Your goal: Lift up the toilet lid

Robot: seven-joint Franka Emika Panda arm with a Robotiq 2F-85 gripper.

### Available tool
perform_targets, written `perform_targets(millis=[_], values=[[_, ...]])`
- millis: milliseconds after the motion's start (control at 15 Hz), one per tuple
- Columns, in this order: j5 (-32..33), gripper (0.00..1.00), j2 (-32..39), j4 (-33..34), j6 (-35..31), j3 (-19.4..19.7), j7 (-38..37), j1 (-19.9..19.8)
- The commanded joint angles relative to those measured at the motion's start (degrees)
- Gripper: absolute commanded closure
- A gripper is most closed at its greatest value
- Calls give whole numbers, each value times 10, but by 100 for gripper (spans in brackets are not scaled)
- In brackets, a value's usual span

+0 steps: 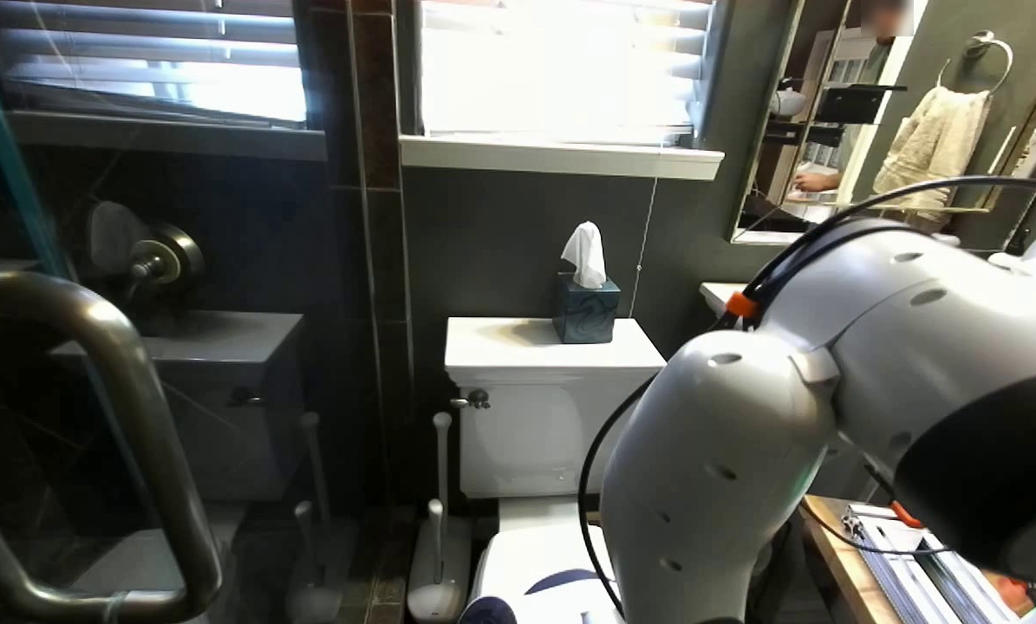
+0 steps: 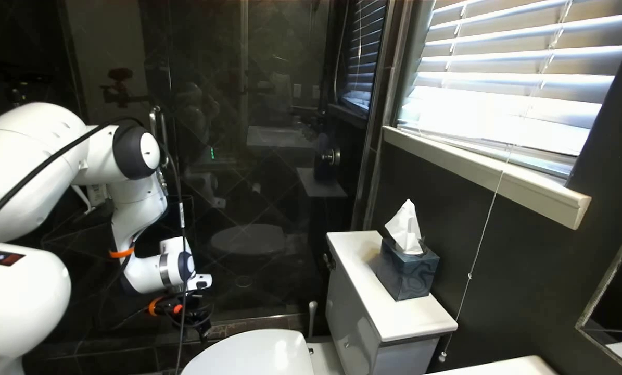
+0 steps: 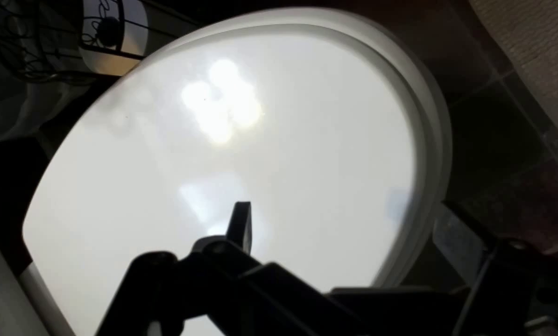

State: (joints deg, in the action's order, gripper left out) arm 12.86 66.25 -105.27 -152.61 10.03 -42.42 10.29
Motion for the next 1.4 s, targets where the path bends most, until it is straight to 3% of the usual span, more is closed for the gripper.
perform_targets(millis=[0,67,133,333,1333], values=[[-45,0,98,112,28,19,-2,35],[-52,0,113,133,35,11,12,29],[-53,0,70,72,14,16,17,33],[-58,0,108,116,21,16,15,36],[-66,0,196,211,74,26,-2,58]])
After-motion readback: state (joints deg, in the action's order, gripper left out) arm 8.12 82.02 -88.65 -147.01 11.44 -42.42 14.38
